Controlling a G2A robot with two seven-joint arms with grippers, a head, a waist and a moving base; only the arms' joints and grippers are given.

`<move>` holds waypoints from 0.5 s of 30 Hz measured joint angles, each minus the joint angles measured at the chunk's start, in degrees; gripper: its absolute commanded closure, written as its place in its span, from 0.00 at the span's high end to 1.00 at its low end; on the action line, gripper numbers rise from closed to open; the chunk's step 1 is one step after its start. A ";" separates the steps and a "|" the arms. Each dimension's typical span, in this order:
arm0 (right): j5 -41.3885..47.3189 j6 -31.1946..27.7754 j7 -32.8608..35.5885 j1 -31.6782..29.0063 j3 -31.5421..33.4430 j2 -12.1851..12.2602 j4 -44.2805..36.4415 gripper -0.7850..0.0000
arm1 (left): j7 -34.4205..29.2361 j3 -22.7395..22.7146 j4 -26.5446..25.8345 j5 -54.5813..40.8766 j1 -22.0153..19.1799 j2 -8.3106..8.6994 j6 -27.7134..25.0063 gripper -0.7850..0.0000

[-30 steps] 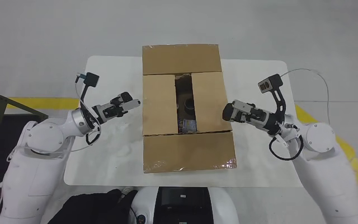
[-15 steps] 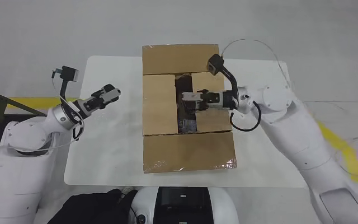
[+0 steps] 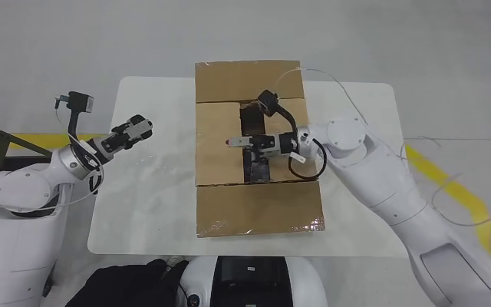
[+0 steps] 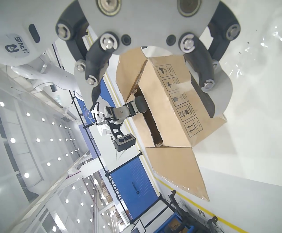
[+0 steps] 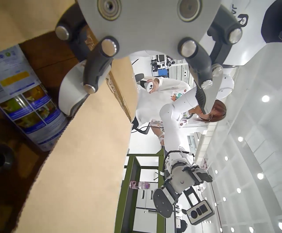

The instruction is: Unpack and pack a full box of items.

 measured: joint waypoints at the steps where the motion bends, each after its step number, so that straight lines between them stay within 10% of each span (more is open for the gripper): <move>1: -0.44 0.31 -0.29 -0.19 0.00 -0.05 -0.29 1.00 | 0.02 0.32 0.11 0.01 -0.26 -0.01 -0.06 1.00; 15: 0.05 -1.19 -3.48 -5.04 2.10 -0.32 -3.13 1.00 | -0.10 2.06 1.32 -0.16 -2.39 0.03 -0.35 1.00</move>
